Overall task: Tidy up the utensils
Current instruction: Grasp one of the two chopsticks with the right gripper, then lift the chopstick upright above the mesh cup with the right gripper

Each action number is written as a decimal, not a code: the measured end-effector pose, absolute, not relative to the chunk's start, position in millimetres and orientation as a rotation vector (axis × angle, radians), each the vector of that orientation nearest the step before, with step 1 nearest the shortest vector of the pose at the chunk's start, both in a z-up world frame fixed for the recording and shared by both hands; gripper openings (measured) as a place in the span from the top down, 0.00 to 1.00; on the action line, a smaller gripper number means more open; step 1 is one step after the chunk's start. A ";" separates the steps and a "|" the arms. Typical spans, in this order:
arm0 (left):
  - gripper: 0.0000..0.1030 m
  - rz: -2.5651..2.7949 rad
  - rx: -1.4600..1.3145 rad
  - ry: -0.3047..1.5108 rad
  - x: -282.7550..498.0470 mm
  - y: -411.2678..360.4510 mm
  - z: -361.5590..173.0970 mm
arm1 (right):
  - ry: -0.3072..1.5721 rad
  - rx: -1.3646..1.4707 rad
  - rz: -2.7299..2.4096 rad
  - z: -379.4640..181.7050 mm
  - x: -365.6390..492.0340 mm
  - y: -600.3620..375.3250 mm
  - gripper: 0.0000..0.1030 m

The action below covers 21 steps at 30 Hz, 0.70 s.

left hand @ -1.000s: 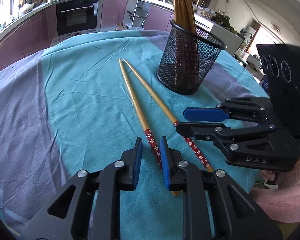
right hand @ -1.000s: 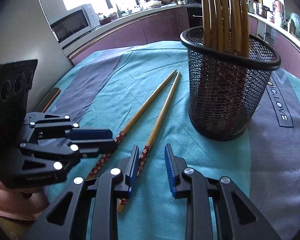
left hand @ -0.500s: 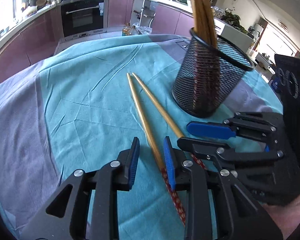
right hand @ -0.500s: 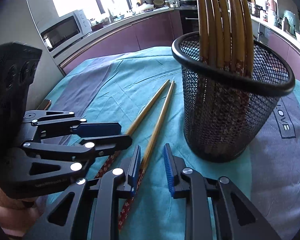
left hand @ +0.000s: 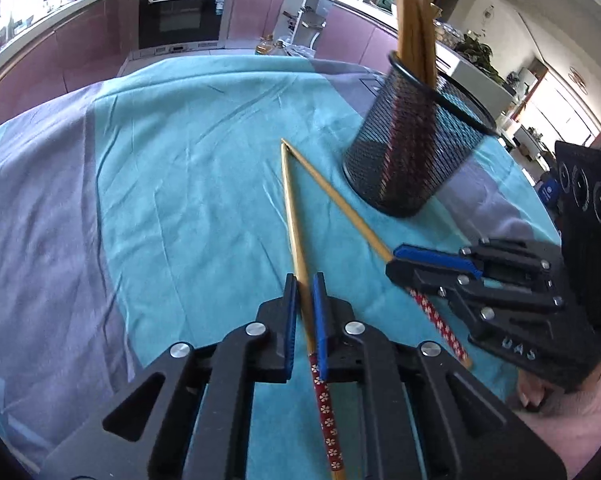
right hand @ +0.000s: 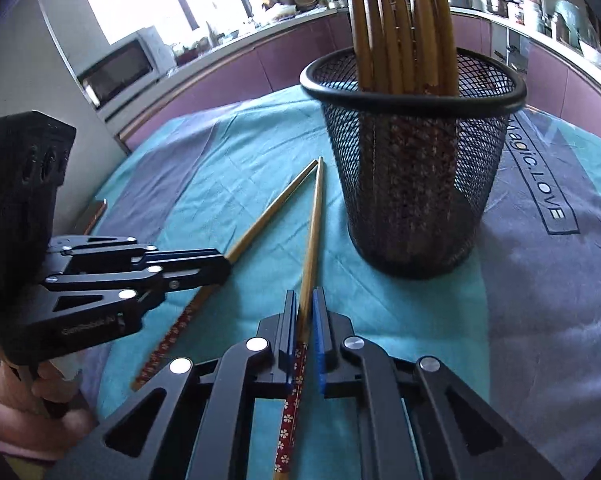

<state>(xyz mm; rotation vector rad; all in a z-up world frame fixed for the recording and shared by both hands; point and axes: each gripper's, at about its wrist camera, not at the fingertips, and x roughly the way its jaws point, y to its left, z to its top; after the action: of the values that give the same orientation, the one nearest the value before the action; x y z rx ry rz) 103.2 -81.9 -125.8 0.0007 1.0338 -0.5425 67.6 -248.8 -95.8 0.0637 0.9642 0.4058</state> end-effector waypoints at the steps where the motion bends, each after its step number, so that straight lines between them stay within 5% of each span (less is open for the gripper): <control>1: 0.91 -0.543 0.008 1.030 101.2 -81.6 -125.7 | 0.959 0.045 0.399 -95.0 68.0 -247.1 0.90; 21: 0.93 -0.477 0.038 0.997 124.0 -97.0 -123.4 | 0.895 0.094 0.396 -91.4 85.4 -249.4 0.95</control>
<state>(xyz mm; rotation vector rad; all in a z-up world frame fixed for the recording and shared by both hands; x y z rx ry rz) 124.0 -97.0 -123.4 0.0381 0.9968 -0.4774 85.4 -249.4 -91.4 0.0937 0.8953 0.3957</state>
